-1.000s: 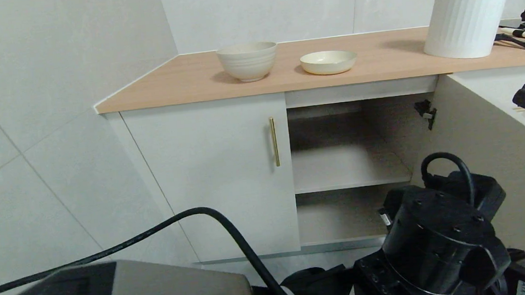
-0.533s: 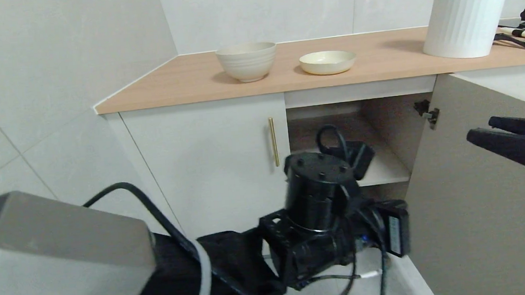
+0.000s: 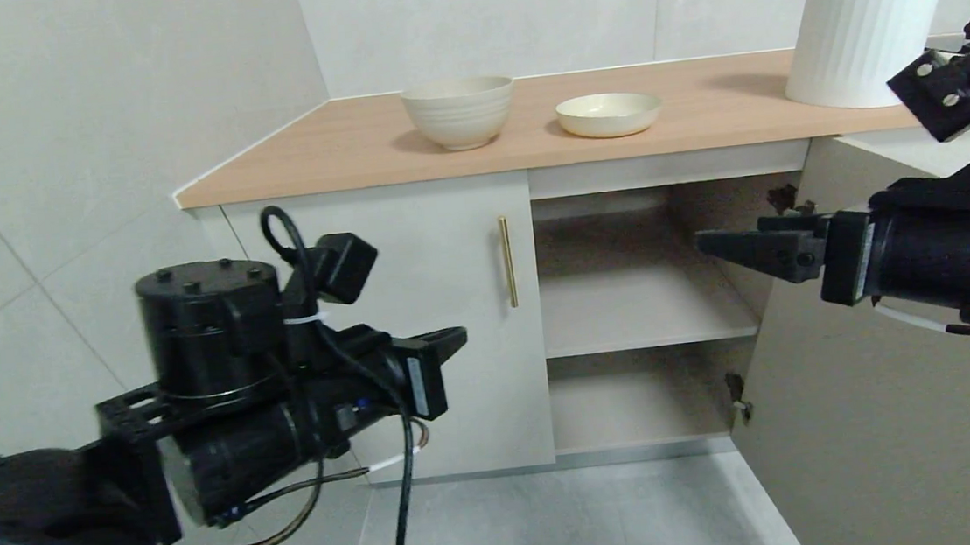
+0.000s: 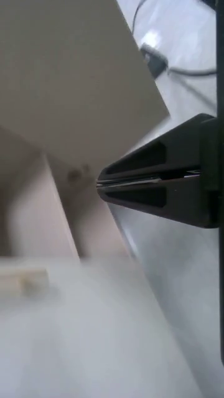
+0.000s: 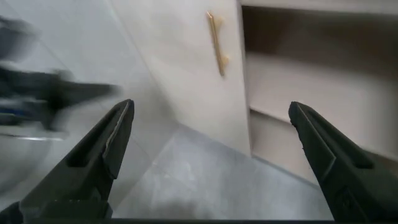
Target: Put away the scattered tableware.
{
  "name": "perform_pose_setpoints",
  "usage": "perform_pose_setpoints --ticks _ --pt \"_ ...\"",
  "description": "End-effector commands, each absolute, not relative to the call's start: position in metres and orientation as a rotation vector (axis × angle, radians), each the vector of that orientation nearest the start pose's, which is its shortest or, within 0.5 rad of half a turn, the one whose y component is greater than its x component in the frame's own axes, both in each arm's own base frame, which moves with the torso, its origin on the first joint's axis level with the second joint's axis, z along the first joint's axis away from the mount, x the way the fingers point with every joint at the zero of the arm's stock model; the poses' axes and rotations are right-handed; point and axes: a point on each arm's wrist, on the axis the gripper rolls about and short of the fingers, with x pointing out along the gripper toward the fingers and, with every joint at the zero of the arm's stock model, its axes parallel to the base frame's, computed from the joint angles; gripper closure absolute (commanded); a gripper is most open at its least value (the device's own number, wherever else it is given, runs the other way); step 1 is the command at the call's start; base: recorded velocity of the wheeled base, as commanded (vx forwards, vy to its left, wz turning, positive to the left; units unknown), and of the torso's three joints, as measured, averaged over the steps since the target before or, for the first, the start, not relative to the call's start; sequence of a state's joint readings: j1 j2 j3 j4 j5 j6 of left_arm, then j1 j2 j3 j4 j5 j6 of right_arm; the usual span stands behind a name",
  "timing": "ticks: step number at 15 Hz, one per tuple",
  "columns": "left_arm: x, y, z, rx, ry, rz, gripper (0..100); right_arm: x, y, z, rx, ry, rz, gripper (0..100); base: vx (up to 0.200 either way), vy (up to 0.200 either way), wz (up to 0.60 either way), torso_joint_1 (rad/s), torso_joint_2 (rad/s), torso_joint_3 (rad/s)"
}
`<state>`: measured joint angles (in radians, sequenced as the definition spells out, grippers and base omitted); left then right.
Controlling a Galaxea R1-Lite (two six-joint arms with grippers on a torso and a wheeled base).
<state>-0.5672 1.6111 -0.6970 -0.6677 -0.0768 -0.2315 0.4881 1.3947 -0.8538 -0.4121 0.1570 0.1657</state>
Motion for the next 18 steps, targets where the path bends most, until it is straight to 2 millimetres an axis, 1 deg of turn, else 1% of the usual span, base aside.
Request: perform_pose_setpoints --ticks 1,3,4,5,6,8,9,10,13,15,18 --pt "0.205 -0.103 0.195 -0.177 0.277 -0.506 100 0.220 0.117 0.241 0.124 0.251 0.596 0 0.000 0.000 0.00 0.000 0.00 0.000" --pt "0.195 -0.083 0.194 -0.184 0.292 -0.441 100 0.218 0.110 0.245 0.122 0.245 0.532 0 0.000 0.000 0.00 0.000 0.00 0.000" --pt "0.194 -0.080 0.194 -0.187 0.290 -0.433 100 0.218 0.110 0.245 0.122 0.244 0.526 0 0.000 0.000 0.00 0.000 0.00 0.000" --pt "0.192 -0.075 0.199 -0.194 0.284 -0.426 100 0.219 0.108 0.245 0.120 0.258 0.513 0 0.000 0.000 0.00 0.000 0.00 0.000" --pt "0.192 -0.074 0.207 -0.198 0.261 -0.427 0 0.220 0.106 0.243 0.117 0.276 0.494 0 0.000 0.000 0.00 0.000 0.00 0.000" --pt "0.195 -0.075 0.216 -0.201 0.249 -0.429 0 0.221 0.104 0.242 0.115 0.287 0.479 0 0.000 0.000 0.00 0.000 0.00 0.000" --pt "0.205 -0.079 0.232 -0.210 0.222 -0.435 0 0.220 0.103 0.244 0.114 0.278 0.461 0 0.000 0.000 0.00 0.000 0.00 0.000" --pt "0.207 -0.080 0.236 -0.219 0.211 -0.435 0 0.219 0.102 0.245 0.114 0.270 0.444 0 0.000 0.000 0.00 0.000 0.00 0.000" --pt "0.206 -0.079 0.238 -0.258 0.210 -0.440 0 0.217 0.100 0.252 0.116 0.244 0.422 0 0.000 0.000 0.00 0.000 0.00 0.000" --pt "0.203 -0.078 0.241 -0.258 0.199 -0.440 0 0.218 0.101 0.252 0.116 0.244 0.420 0 0.000 0.000 0.00 0.000 0.00 0.000" --pt "0.202 -0.078 0.240 -0.258 0.204 -0.440 0 0.217 0.100 0.252 0.116 0.242 0.420 0 0.000 0.000 0.00 0.000 0.00 0.000"
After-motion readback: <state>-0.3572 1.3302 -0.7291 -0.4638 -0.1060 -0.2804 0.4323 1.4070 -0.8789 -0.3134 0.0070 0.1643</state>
